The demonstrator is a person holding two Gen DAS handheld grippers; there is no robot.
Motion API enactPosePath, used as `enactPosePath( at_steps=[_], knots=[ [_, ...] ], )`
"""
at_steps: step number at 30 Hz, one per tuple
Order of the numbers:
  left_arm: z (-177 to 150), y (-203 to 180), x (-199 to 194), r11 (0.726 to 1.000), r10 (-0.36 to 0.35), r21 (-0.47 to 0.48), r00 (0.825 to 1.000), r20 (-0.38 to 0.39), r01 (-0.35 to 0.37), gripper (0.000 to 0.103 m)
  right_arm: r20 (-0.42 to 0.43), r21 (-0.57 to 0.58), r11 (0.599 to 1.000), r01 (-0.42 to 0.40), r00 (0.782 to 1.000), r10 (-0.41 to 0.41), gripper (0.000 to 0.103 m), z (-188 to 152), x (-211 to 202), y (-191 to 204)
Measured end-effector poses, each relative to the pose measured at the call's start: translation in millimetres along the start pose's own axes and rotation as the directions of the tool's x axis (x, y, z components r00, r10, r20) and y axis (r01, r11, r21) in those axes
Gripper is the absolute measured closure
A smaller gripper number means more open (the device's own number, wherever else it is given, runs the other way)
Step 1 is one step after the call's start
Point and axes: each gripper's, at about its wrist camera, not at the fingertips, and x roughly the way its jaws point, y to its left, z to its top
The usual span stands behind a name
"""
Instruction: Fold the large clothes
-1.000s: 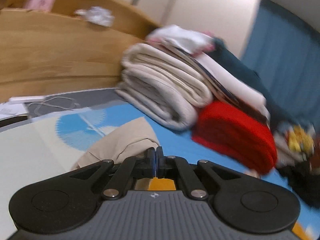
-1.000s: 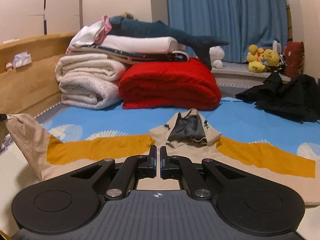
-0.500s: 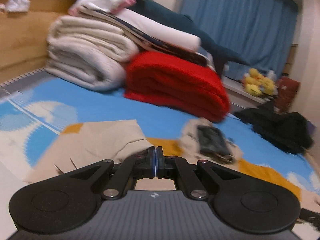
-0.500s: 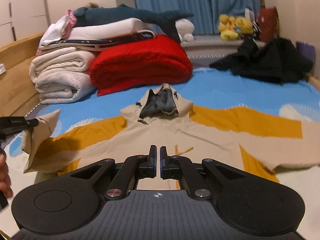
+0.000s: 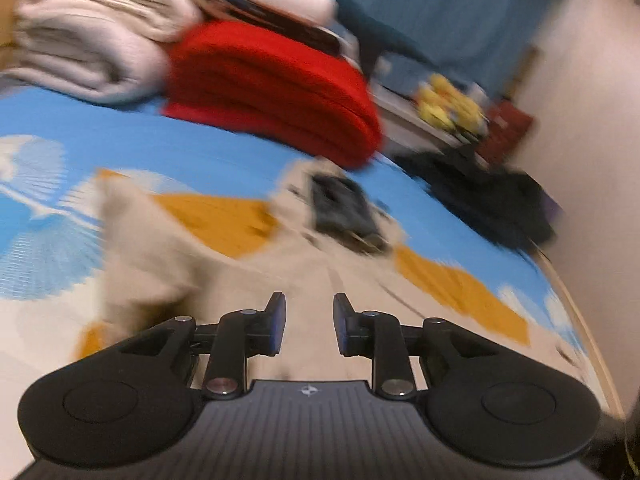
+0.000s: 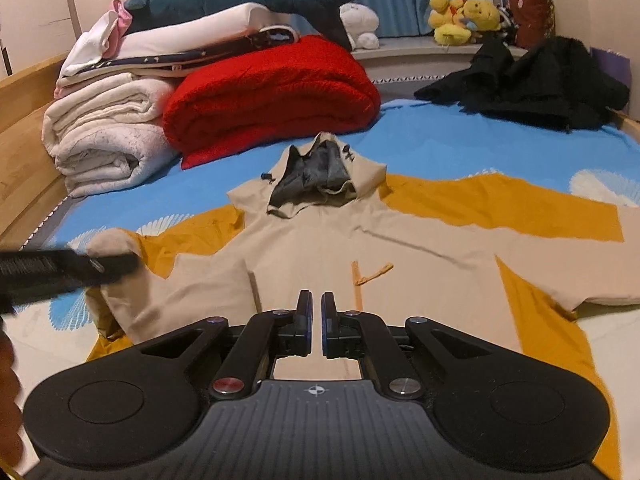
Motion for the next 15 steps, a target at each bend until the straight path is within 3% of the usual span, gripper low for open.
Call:
enactPosePath(
  at_steps=[5, 9, 11, 15],
  knots=[
    [20.5, 33.9, -9.9, 0.986, 0.156, -0.075, 0.985, 0.075, -0.15, 0.076, -0.043, -0.036, 0.998, -0.056, 0.998, 0.054, 0.099, -5.1, 14.5, 15.3],
    [32.5, 46.9, -20.5, 0.962, 0.264, -0.108, 0.955, 0.134, -0.25, 0.076, -0.078, -0.104, 0.985, -0.139, 0.988, 0.131, 0.087, -11.9, 25.7, 40.0],
    [39.7, 54.2, -25.3, 0.946, 0.314, -0.133, 0.937, 0.155, -0.296, 0.069, -0.096, -0.153, 0.973, -0.172, 0.983, 0.159, 0.083, -16.0, 31.1, 54.7],
    [47.3, 69.6, -28.6, 0.908, 0.406, -0.174, 0.905, 0.126, -0.382, 0.068, -0.128, -0.249, 0.942, -0.224, 0.972, 0.197, 0.076, -25.2, 39.3, 81.6]
  ],
)
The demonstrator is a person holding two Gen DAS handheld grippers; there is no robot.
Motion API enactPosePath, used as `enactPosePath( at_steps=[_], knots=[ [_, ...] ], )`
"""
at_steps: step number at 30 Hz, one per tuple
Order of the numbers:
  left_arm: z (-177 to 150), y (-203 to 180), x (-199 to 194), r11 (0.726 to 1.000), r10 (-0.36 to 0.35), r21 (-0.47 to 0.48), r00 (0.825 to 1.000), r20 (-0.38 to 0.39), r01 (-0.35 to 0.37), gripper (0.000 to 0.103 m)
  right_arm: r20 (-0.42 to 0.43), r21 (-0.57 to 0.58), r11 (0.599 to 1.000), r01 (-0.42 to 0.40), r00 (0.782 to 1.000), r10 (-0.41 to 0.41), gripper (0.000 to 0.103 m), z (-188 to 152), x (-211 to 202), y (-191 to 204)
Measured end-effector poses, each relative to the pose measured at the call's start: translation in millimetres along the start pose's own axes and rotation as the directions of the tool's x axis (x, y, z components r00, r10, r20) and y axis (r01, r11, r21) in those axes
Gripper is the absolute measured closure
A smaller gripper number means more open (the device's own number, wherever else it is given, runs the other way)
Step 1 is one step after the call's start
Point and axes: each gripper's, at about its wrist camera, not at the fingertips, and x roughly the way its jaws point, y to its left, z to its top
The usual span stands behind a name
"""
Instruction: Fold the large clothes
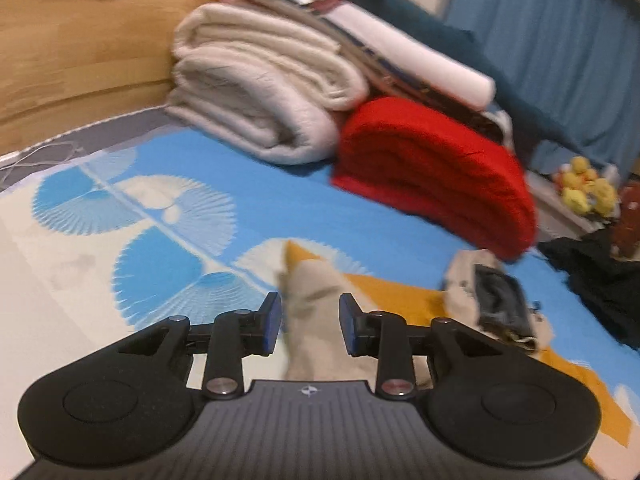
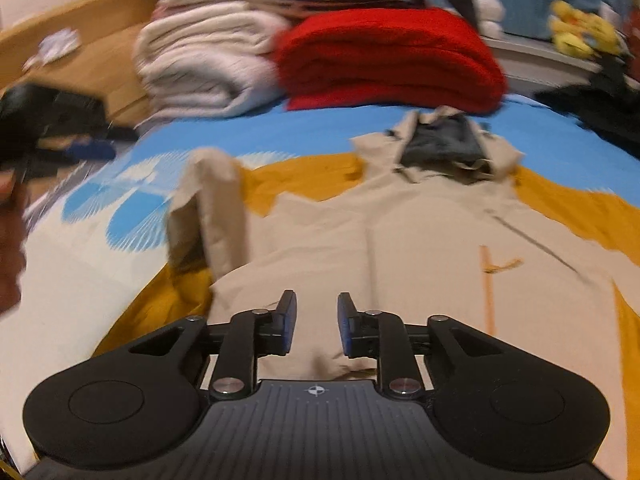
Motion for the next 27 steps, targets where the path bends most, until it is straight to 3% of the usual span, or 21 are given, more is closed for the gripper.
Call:
enactPosePath(
  at_steps=[9, 23, 26, 27],
  knots=[
    [5.2, 22.0, 14.3, 0.996, 0.045, -0.069, 0.996, -0.074, -0.051, 0.068, -0.059, -0.159, 0.987, 0.001, 0.998, -0.01, 0.059, -11.7, 31.4, 38.0],
    [3.6, 28.1, 18.4, 0.995, 0.067, -0.072, 0.993, -0.1, -0.074, 0.068, -0.133, -0.299, 0.951, 0.079, 0.983, -0.124, 0.059, -27.4, 57.3, 46.8],
    [3.4, 28.0, 18.2, 0.995, 0.067, -0.07, 0.993, -0.101, -0.075, 0.068, -0.134, -0.293, 0.953, 0.078, 0.983, -0.122, 0.062, -26.8, 57.4, 46.4],
    [3.3, 27.9, 18.2, 0.995, 0.068, -0.07, 0.992, -0.101, -0.075, 0.068, -0.133, -0.291, 0.954, 0.077, 0.984, -0.12, 0.067, -26.5, 56.9, 46.1]
  ],
)
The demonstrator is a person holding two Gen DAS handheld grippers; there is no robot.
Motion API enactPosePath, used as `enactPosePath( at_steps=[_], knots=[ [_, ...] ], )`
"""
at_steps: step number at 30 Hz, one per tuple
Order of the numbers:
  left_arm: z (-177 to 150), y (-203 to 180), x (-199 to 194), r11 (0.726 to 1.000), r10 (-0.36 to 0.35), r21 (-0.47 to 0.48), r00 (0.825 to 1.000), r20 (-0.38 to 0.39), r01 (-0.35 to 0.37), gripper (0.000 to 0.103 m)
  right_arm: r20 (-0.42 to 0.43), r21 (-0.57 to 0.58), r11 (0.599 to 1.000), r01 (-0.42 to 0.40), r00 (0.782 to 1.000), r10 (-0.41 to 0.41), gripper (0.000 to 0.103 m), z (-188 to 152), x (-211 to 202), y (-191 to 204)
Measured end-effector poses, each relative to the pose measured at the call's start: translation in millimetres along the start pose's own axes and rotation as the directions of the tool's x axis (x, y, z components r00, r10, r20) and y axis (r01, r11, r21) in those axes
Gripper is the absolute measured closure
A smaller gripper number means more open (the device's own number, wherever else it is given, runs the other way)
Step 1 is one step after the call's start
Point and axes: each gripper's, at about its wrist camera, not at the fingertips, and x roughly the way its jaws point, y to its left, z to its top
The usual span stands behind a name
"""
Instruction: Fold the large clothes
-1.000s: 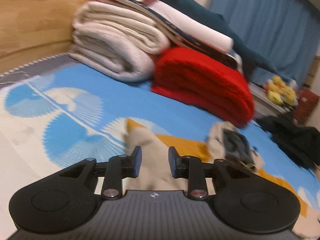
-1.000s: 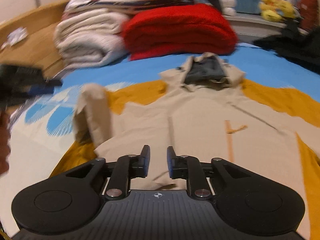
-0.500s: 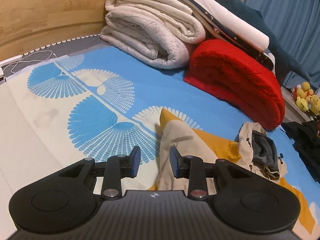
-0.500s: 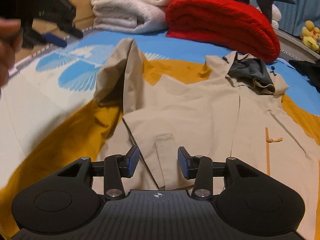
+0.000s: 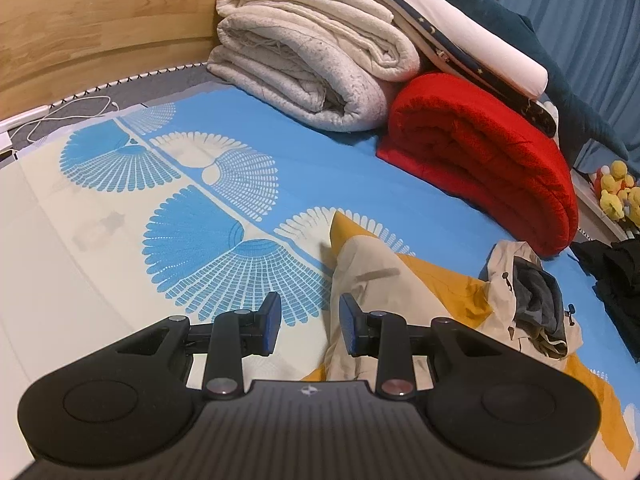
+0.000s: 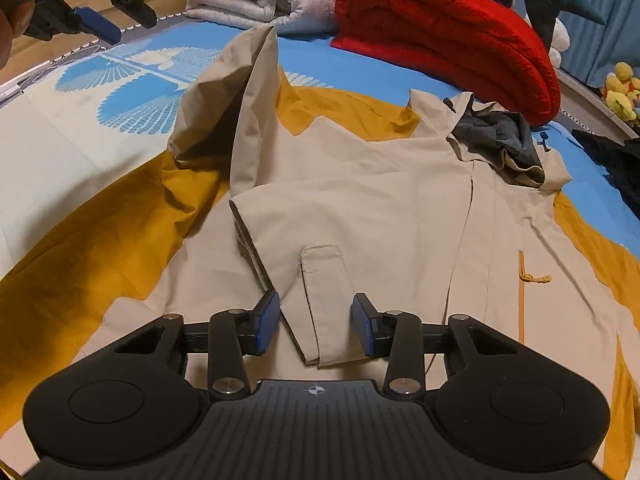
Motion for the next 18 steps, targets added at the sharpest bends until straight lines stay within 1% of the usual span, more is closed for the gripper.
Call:
enactPosePath(
  at_steps=[1, 2, 3, 4, 6, 8, 12, 14, 16, 17, 18],
  knots=[
    [-0.2, -0.6, 0.0, 1.0, 0.0, 0.001, 1.0, -0.001, 0.0, 0.068, 0.002, 0.002, 1.0, -0.001, 1.0, 0.001, 0.075, 0.2, -0.5, -0.5],
    [-0.4, -1.0, 0.2, 1.0, 0.0, 0.002, 1.0, -0.002, 0.0, 0.068, 0.004, 0.005, 1.0, -0.005, 1.0, 0.005, 0.079, 0.5, -0.8, -0.9],
    [-0.6, -1.4, 0.1, 1.0, 0.0, 0.003, 1.0, -0.003, 0.0, 0.068, 0.005, 0.009, 1.0, -0.011, 1.0, 0.011, 0.088, 1.0, -1.2, -1.6],
    [-0.7, -1.8, 0.1, 1.0, 0.001, 0.005, 1.0, -0.003, -0.001, 0.068, 0.006, 0.012, 1.0, -0.016, 1.0, 0.016, 0.1, 1.3, -1.6, -2.3],
    [-0.4, -2.0, 0.6, 1.0, 0.001, 0.005, 1.0, -0.004, -0.001, 0.068, 0.018, 0.019, 1.0, -0.016, 1.0, 0.015, 0.103, 2.4, -3.7, -4.4],
    [-1.0, -2.5, 1.3, 1.0, 0.001, 0.006, 1.0, -0.006, -0.001, 0.068, 0.053, 0.049, 0.999, -0.004, 0.999, 0.001, 0.103, 6.0, -9.9, -9.8],
    [-3.6, -6.3, 2.4, 1.0, -0.005, 0.017, 1.0, -0.014, 0.005, 0.068, 0.152, 0.156, 0.987, -0.023, 0.988, -0.001, 0.103, 14.8, -29.6, -35.4],
    [-5.2, -8.3, 3.0, 1.0, -0.005, 0.026, 1.0, -0.016, 0.006, 0.068, 0.174, 0.176, 0.984, -0.034, 0.985, 0.003, 0.103, 15.0, -33.1, -44.6],
    [-5.7, -7.9, 3.9, 1.0, -0.003, 0.028, 1.0, -0.019, 0.003, 0.068, 0.164, 0.181, 0.982, -0.058, 0.986, 0.028, 0.101, 14.1, -29.7, -48.2],
    [-5.6, -7.7, 4.3, 1.0, 0.0, 0.025, 1.0, -0.02, 0.001, 0.068, 0.155, 0.181, 0.982, -0.063, 0.987, 0.034, 0.097, 13.2, -26.9, -48.3],
    [-5.5, -7.1, 4.9, 1.0, 0.003, 0.023, 1.0, -0.021, -0.002, 0.068, 0.144, 0.172, 0.983, -0.068, 0.989, 0.043, 0.082, 11.9, -23.7, -46.0]
  ],
)
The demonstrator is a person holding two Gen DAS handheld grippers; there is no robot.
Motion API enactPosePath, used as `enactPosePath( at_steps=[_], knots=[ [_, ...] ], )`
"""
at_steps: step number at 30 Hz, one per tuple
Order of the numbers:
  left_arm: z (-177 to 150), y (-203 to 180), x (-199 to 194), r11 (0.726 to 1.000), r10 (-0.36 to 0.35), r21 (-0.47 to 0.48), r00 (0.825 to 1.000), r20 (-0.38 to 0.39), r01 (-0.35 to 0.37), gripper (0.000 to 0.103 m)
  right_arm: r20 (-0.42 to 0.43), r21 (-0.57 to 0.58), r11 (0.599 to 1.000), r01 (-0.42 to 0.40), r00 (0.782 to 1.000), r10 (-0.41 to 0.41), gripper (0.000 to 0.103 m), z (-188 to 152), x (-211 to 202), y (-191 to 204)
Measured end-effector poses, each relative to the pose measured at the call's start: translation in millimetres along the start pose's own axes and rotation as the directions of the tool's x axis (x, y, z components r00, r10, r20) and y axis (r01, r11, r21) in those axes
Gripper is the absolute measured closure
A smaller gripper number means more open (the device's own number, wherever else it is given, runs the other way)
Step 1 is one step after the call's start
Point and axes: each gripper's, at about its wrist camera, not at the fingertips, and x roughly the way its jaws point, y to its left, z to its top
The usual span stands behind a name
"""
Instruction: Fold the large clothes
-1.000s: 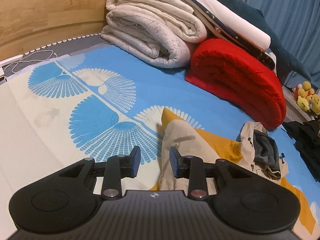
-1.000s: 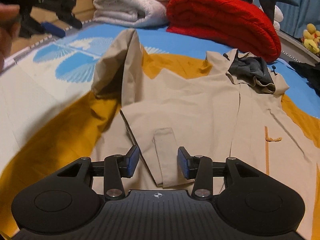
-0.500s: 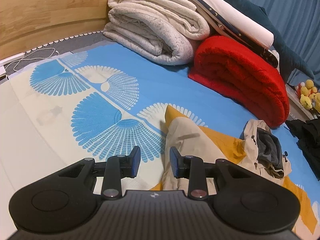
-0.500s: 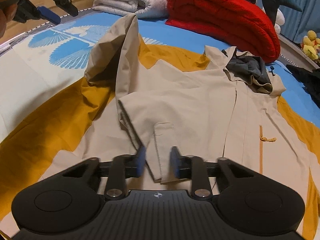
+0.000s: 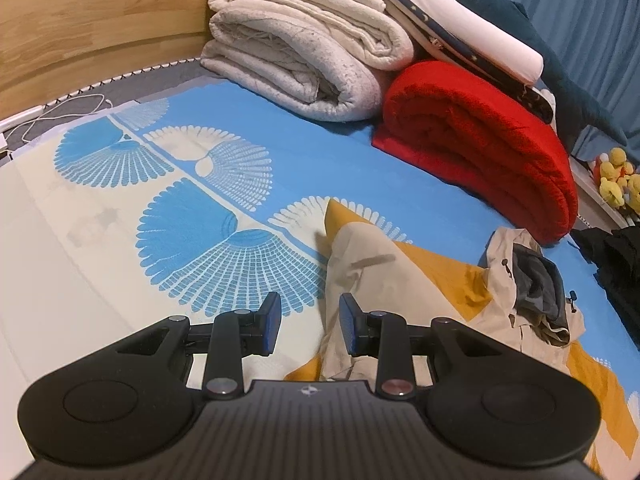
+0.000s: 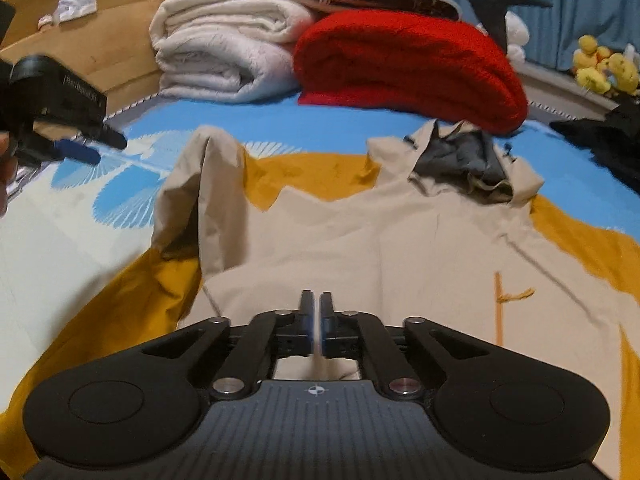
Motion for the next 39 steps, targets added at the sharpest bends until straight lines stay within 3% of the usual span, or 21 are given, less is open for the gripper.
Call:
enactPosePath(
  at_steps=[1, 2, 7, 15, 20, 23, 25, 29, 30, 34, 37, 39],
  knots=[
    [0.1, 0.3, 0.4, 1.0, 0.002, -0.001, 1.0, -0.001, -0.002, 0.068, -0.007, -0.014, 1.0, -0.004, 1.0, 0.004, 0.063, -1.8, 2.7, 3.4],
    [0.1, 0.9, 0.7, 1.0, 0.002, -0.002, 1.0, -0.003, -0.002, 0.068, -0.012, -0.032, 0.999, -0.005, 1.0, 0.004, 0.057, -4.2, 4.4, 8.8],
    [1.3, 2.0, 2.3, 1.0, -0.003, -0.005, 1.0, -0.011, 0.003, 0.068, -0.073, -0.179, 0.984, 0.013, 0.997, -0.026, 0.046, -15.4, 23.0, 34.2],
    [2.1, 3.5, 4.9, 1.0, -0.008, -0.019, 1.0, -0.028, 0.008, 0.068, -0.123, -0.375, 0.924, 0.077, 0.984, -0.132, 0.045, -35.6, 41.1, 56.6],
    [2.1, 2.7, 4.9, 1.0, -0.006, -0.017, 1.0, -0.028, 0.006, 0.068, -0.123, -0.399, 0.911, 0.108, 0.978, -0.17, 0.045, -38.3, 43.0, 56.0],
    [1.8, 2.4, 4.7, 1.0, -0.007, -0.017, 1.0, -0.027, 0.006, 0.068, -0.116, -0.386, 0.916, 0.11, 0.979, -0.166, 0.058, -35.8, 40.6, 53.7],
    [1.2, 1.0, 4.8, 1.0, -0.004, -0.017, 1.0, -0.026, 0.003, 0.068, -0.105, -0.365, 0.924, 0.112, 0.981, -0.161, 0.074, -30.5, 39.1, 50.0],
    [1.1, 0.4, 4.7, 1.0, -0.006, -0.013, 1.0, -0.026, 0.005, 0.068, -0.042, -0.281, 0.951, 0.126, 0.989, -0.143, 0.088, -13.2, 21.2, 36.6],
    [0.6, -0.4, 4.8, 1.0, -0.005, -0.011, 1.0, -0.025, 0.005, 0.068, -0.009, -0.233, 0.963, 0.134, 0.99, -0.14, 0.1, -5.6, 13.6, 28.1],
    [-1.1, -2.2, 5.6, 1.0, -0.003, -0.002, 1.0, -0.025, 0.003, 0.068, 0.109, 0.034, 0.989, 0.144, 0.983, -0.147, 0.1, 22.5, -16.7, -25.3],
    [-3.2, -3.5, 8.0, 1.0, 0.0, 0.007, 1.0, -0.028, 0.0, 0.068, 0.192, 0.255, 0.954, 0.158, 0.959, -0.21, 0.103, 34.1, -40.7, -78.4],
    [-4.3, -3.6, 10.8, 1.0, 0.002, 0.011, 0.999, -0.035, -0.002, 0.068, 0.236, 0.365, 0.912, 0.186, 0.93, -0.284, 0.103, 35.7, -55.7, -111.1]
  ],
)
